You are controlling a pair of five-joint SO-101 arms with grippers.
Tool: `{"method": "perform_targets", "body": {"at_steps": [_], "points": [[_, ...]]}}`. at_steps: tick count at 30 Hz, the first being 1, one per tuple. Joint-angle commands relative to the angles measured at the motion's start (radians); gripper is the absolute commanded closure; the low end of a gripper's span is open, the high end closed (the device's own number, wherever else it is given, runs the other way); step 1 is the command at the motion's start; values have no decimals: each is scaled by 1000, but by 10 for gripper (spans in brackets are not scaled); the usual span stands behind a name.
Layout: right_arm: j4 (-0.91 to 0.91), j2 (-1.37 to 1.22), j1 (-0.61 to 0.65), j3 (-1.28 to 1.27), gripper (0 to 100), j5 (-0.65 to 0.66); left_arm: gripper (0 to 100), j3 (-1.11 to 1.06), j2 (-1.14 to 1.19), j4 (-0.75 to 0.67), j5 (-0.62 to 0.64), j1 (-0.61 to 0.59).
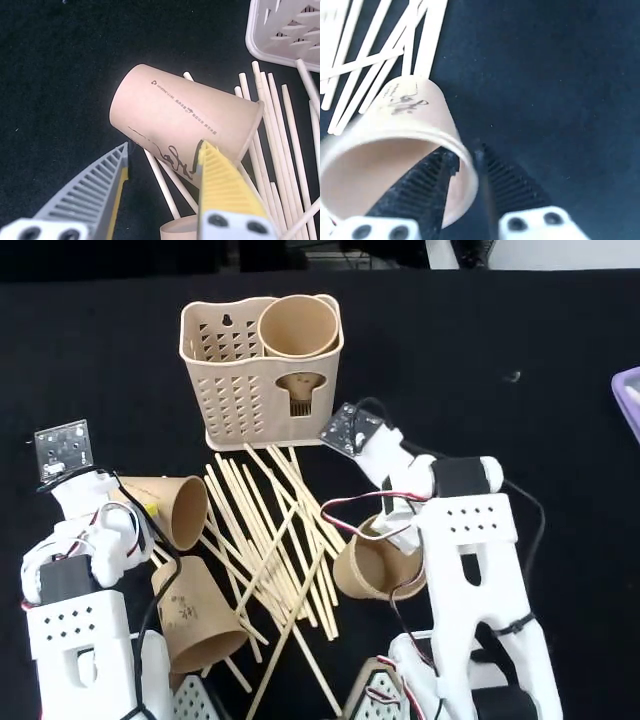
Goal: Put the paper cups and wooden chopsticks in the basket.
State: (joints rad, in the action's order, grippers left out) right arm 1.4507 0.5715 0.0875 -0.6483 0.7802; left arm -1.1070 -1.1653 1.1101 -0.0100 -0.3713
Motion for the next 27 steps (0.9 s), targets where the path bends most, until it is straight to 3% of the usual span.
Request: {"method": "perform_targets", "body": {"at_steps": [1, 9, 17, 27], "points": [[17, 33, -21, 110, 986, -8, 776, 5, -12, -14, -5, -12], [310, 84, -63, 544, 988, -66, 776, 5, -12, -14, -5, -12], [153, -15, -9, 862, 988, -453, 776, 4, -12, -14, -5, -12], [-25, -240, 104, 1184, 988, -655, 776, 4, -12, -14, -6, -12]]}}
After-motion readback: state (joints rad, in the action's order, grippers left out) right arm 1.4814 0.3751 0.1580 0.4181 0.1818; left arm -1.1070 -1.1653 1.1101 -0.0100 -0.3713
